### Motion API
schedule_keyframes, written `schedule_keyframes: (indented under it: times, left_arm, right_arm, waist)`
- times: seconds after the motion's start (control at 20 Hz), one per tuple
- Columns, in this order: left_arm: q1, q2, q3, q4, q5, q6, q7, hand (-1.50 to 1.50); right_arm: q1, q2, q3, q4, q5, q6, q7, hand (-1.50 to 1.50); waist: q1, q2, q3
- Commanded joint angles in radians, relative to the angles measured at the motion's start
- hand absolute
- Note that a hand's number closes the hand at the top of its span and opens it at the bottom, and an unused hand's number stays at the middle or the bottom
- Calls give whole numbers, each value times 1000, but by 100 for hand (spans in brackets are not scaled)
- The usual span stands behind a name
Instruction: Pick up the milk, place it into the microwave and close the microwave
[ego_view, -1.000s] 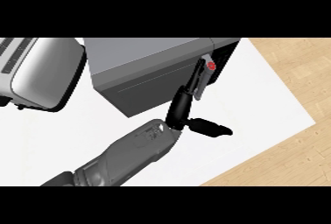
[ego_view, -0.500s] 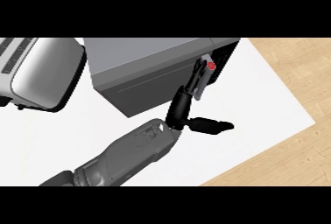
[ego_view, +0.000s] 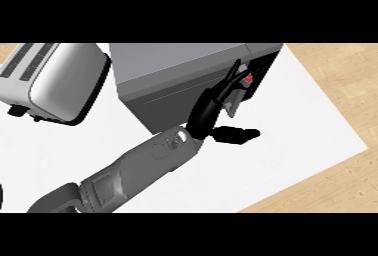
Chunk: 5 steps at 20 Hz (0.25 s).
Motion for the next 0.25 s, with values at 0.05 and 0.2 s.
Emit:
schedule_keyframes:
  times: [0.05, 0.2]
  left_arm:
    - [-46, 44, 39, 186, 30, 59, 147, -150]
    - [-57, 35, 29, 206, 21, 70, 167, -150]
  right_arm:
    - [9, -12, -18, -12, -10, -6, 6, -150]
    - [14, -14, -24, -13, -17, -8, 7, -150]
  waist:
    - [12, 17, 1]
    - [29, 18, 1]
